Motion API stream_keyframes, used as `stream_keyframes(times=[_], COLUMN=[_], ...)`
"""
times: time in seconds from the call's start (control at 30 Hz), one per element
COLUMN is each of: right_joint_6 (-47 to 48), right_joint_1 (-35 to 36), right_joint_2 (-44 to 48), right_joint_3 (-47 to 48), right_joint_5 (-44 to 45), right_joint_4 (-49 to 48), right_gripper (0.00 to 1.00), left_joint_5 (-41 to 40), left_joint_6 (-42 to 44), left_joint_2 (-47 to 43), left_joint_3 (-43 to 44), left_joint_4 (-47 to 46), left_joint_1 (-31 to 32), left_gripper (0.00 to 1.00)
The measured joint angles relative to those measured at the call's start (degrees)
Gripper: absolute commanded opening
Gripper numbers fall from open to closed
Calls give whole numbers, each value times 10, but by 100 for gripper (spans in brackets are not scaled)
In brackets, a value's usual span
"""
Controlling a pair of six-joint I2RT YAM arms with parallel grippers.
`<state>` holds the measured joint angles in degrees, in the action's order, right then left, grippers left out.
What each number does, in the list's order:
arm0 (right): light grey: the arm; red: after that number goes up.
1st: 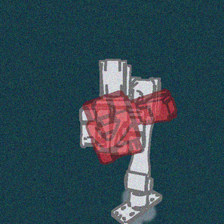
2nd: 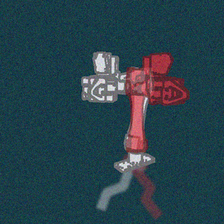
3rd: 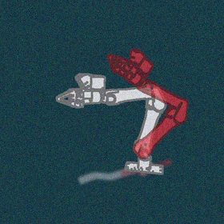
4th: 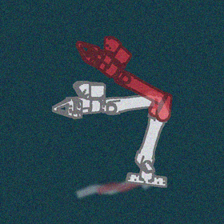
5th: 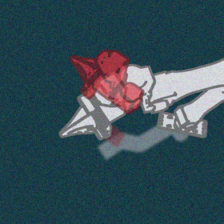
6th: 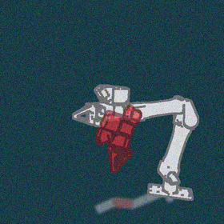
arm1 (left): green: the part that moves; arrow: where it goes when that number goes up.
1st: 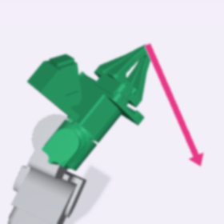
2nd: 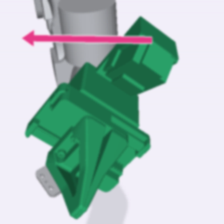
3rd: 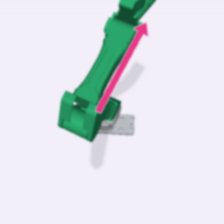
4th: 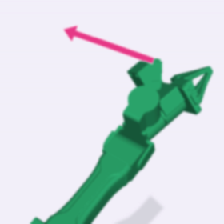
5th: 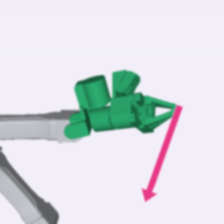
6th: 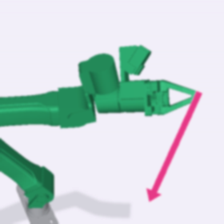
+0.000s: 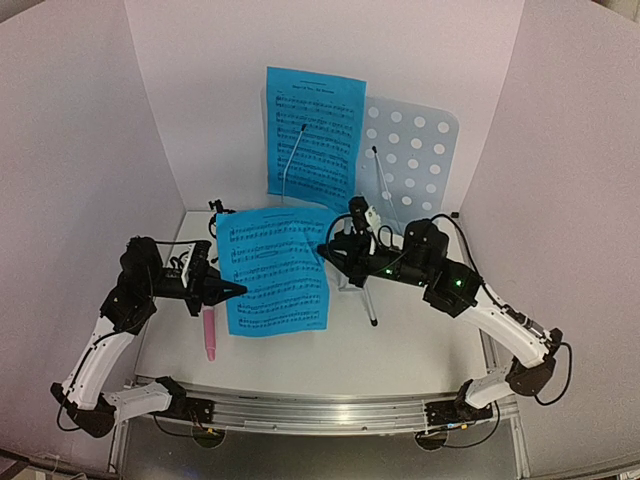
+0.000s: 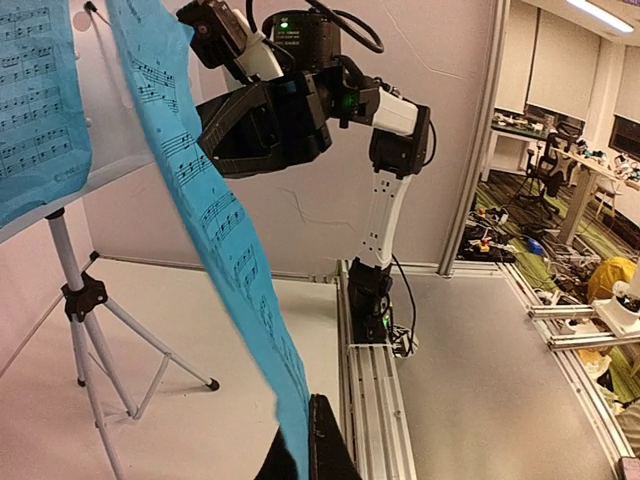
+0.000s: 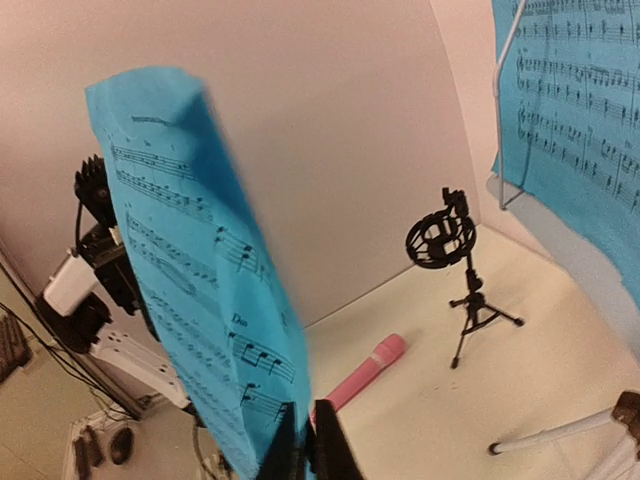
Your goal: Set up the instrument practice props
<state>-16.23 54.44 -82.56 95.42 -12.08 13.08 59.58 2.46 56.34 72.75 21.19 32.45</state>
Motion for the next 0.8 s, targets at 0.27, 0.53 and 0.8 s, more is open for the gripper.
stream_keyframes(times=[0.27, 0.53, 0.8], right_joint_6=[8, 35, 52], right_joint_1=[-2, 2, -2], right_joint_2=[21, 44, 30], right_joint_3=[-18, -23, 2], right_joint_5=[6, 31, 10], right_joint_4=[4, 50, 83], right_gripper=[0, 0, 48], left_joint_5=[-77, -134, -121], left_joint_6=[16, 60, 71], left_joint_2=[2, 15, 19], left_joint_3=[0, 6, 23], left_joint_4=[61, 83, 100], left_joint_1=[0, 1, 0], left_gripper=[0, 0, 0])
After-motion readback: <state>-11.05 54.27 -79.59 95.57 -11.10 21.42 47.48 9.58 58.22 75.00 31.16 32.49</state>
